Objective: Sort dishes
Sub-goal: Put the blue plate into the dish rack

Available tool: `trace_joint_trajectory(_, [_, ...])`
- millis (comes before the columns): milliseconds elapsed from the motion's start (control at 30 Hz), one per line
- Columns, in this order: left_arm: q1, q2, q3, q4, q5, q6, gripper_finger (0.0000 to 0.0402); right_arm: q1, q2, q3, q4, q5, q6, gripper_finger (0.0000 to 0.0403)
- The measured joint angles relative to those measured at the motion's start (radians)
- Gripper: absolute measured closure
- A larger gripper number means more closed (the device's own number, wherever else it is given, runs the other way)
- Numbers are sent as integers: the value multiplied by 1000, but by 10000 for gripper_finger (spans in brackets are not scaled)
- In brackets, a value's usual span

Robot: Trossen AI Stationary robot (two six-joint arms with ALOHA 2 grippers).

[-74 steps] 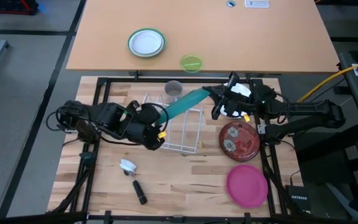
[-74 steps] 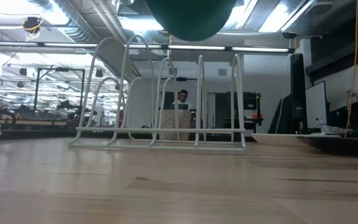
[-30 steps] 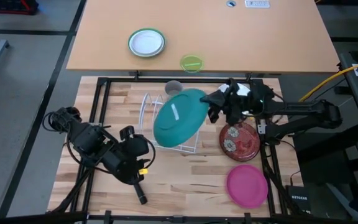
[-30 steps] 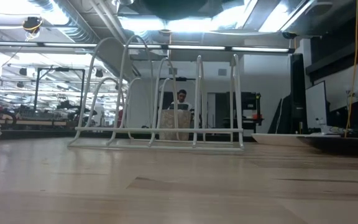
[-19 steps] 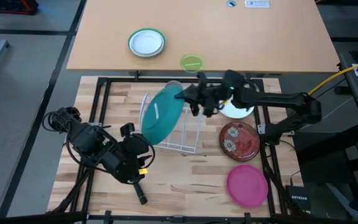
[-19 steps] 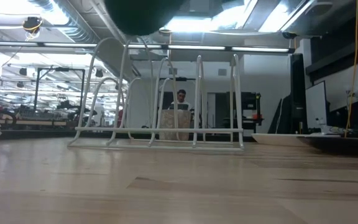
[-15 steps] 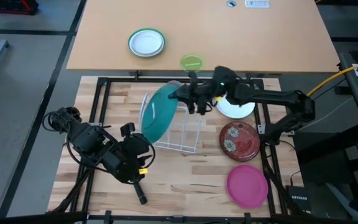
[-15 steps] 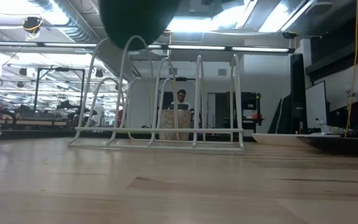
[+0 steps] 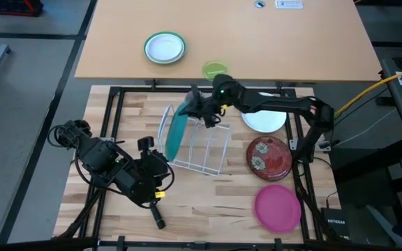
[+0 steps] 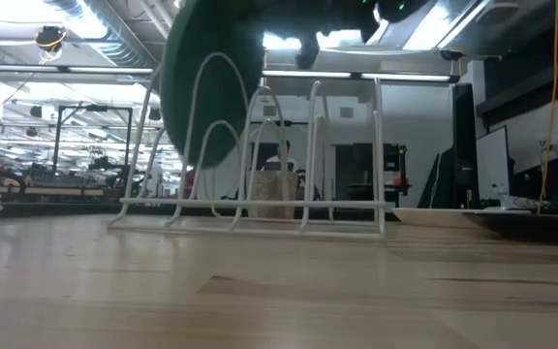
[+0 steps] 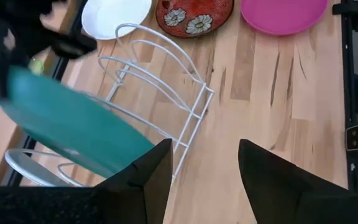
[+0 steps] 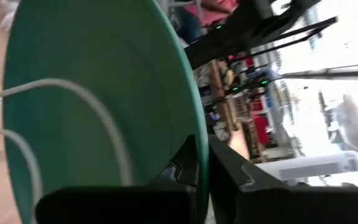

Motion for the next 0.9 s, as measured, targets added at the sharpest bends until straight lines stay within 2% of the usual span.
trace_joint_trajectory(267, [0,0,0,0,-16,0,231,2,108,2,23,83,-14,386])
trace_joint_trajectory(533, [0,0,0,-1,-20,0,231,3,134,5,48,136,-14,380])
trace_joint_trajectory(633, [0,0,0,0,-20,-1,231,3,137,19,47,136,12,358])
trace_joint_trajectory(900, [0,0,0,0,-20,-1,231,2,141,72,14,146,149,266])
